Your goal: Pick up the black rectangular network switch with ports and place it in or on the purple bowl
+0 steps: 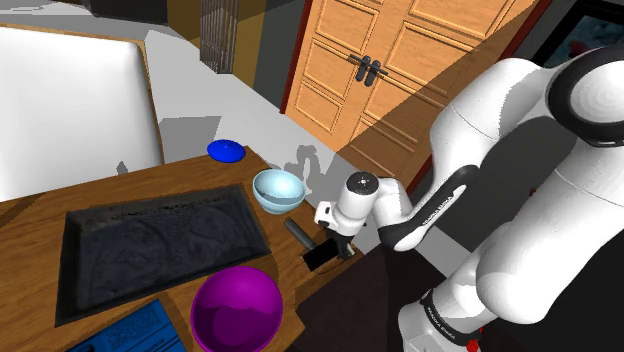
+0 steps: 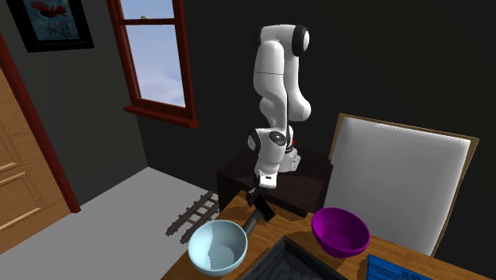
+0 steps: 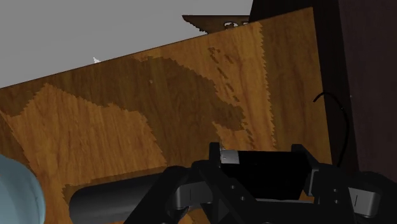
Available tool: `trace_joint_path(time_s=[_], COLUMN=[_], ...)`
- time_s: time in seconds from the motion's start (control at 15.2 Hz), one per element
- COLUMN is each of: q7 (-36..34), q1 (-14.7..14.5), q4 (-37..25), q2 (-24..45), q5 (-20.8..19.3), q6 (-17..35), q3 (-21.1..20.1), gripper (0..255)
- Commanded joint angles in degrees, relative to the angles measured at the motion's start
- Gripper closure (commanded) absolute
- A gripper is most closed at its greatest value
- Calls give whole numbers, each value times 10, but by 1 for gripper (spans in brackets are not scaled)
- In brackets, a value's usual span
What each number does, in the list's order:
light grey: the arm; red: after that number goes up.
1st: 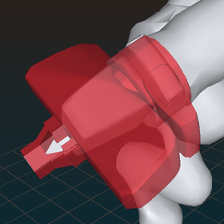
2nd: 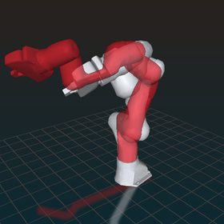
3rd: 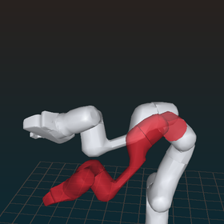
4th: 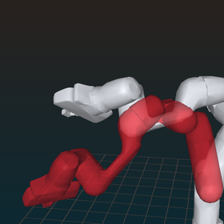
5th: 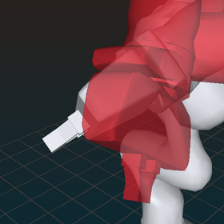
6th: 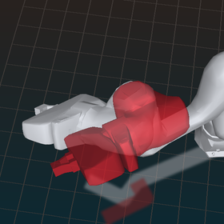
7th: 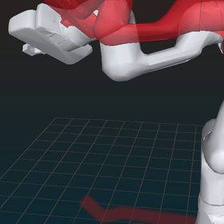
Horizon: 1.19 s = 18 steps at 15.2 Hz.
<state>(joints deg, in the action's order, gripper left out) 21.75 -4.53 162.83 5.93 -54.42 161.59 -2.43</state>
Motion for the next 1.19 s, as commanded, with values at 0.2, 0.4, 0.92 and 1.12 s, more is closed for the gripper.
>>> trace_joint_path(time_s=[0.2, 0.4, 0.92, 1.12], q7=[95, 143, 235, 258], q1=[-1, -11, -50, -62], q4=[26, 36, 47, 46], q2=[-69, -109, -209, -243], q5=[110, 169, 276, 301], q6=[-30, -53, -131, -164], q3=[-20, -23, -11, -6], gripper=[255, 255, 255, 255])
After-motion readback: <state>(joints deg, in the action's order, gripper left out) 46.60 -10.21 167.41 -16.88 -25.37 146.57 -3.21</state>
